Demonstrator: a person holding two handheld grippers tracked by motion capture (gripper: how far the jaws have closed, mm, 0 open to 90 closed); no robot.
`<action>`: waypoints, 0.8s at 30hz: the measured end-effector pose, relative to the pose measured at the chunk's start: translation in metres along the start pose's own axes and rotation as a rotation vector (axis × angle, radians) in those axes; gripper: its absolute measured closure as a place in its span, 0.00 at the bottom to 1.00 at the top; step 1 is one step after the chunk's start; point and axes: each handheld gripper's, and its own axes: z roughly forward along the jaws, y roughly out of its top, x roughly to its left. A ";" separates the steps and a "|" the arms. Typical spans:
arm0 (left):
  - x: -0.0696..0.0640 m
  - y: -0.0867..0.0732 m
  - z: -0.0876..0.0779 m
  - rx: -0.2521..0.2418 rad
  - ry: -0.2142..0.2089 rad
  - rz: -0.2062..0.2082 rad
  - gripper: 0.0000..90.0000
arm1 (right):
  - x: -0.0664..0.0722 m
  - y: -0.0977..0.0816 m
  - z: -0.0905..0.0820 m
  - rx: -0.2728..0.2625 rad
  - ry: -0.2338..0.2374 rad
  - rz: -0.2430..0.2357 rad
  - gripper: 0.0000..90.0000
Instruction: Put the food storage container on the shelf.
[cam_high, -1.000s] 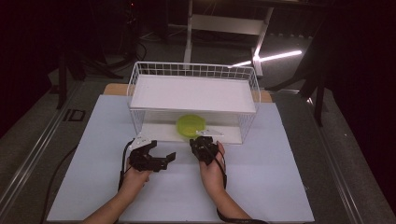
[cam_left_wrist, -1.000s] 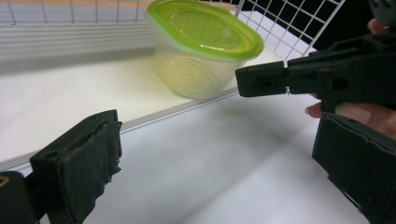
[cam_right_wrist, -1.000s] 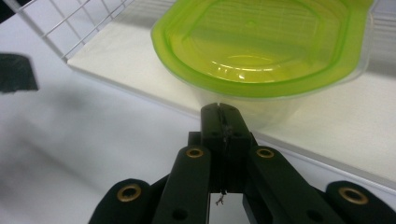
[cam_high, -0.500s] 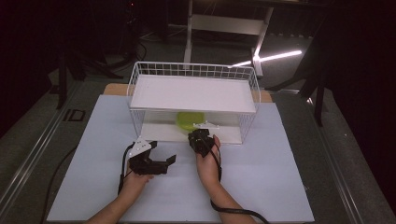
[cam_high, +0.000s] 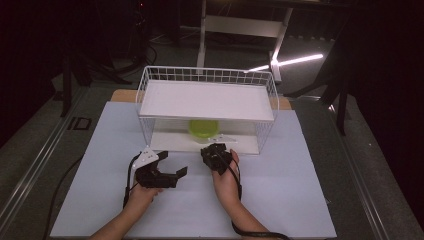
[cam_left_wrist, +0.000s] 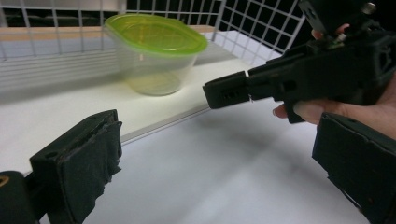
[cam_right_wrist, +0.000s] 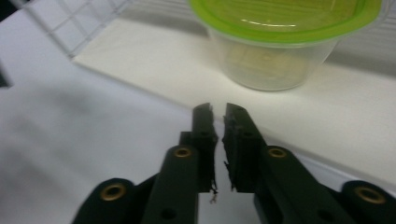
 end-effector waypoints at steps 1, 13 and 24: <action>-0.001 0.001 -0.001 -0.004 -0.006 0.005 0.03 | 0.001 -0.001 -0.004 -0.004 0.006 -0.007 0.89; -0.013 0.011 -0.014 -0.019 -0.055 0.061 0.03 | 0.004 -0.005 -0.043 -0.120 0.058 -0.013 0.31; -0.013 0.016 -0.023 -0.021 -0.068 0.071 0.03 | -0.005 -0.012 -0.057 -0.130 0.080 -0.046 0.16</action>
